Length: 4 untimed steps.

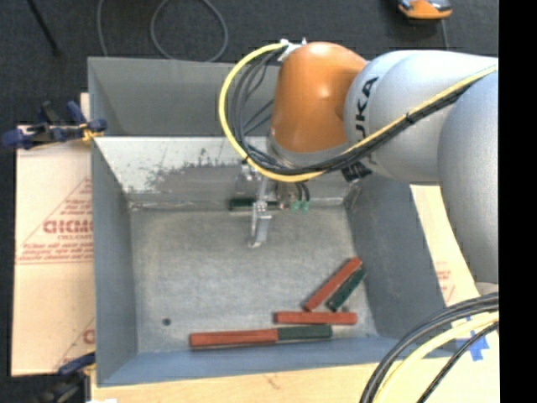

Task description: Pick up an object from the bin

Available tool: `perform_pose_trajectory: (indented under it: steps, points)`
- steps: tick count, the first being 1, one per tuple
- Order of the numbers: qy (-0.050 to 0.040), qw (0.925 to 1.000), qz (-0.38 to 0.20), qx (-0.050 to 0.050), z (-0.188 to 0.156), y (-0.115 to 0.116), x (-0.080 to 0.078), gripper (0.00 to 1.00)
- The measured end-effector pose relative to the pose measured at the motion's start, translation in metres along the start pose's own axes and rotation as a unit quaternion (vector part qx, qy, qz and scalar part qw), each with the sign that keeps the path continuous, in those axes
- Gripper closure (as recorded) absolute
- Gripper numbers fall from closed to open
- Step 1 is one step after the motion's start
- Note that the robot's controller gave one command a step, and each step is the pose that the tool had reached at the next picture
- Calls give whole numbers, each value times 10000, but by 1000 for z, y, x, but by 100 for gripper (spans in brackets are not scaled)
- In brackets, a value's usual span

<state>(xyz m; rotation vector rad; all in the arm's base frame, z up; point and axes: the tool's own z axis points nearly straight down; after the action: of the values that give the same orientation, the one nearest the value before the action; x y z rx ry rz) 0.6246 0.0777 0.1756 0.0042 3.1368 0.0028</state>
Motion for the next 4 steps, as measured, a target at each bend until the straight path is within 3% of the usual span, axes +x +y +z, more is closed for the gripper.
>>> perform_pose_trajectory:
  steps: [1,2,3,4]
  points:
    - [41,10000,-86,13,103,-43,-28,0]
    - [-17,10000,-87,8,97,-42,-31,100]
    - [-79,10000,-42,-4,97,-45,2,100]
    - [-17,9994,345,6,74,-63,-11,100]
